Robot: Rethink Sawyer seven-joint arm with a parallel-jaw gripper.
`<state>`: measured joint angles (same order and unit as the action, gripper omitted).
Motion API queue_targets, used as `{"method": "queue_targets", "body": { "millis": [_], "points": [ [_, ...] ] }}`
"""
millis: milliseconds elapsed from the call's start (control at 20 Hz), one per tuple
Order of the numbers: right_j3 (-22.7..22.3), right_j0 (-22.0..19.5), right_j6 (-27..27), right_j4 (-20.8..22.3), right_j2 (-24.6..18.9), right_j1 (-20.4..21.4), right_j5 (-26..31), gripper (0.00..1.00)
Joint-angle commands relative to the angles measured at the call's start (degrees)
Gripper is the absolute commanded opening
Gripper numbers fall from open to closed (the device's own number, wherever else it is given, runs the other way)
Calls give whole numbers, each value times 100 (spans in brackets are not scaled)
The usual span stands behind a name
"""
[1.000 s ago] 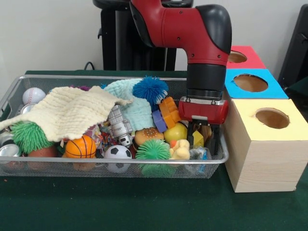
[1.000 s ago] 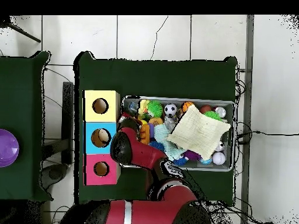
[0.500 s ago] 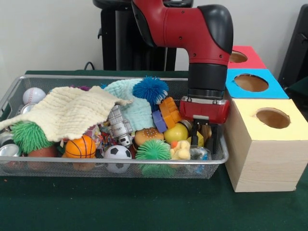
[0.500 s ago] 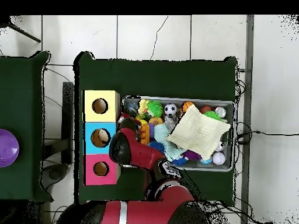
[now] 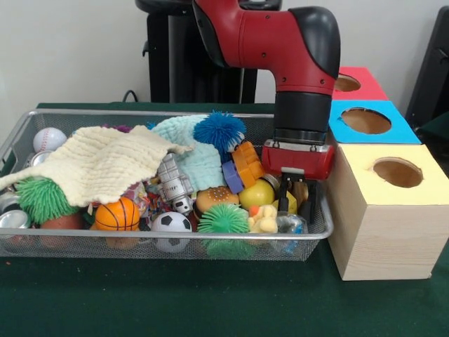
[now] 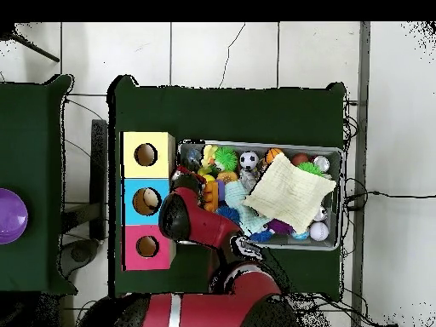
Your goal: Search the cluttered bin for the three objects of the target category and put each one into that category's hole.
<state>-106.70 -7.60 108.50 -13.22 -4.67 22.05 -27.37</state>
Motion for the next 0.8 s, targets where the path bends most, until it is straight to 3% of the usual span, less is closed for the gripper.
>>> {"method": "queue_targets", "body": {
  "millis": [50,350,750,800],
  "points": [
    [537,236,1079,-378,-11,-196,-319,0],
    [330,548,876,-608,308,284,148,0],
    [110,559,538,-454,318,954,2157,0],
    [97,560,494,-457,338,1051,2655,0]
  ]
}}
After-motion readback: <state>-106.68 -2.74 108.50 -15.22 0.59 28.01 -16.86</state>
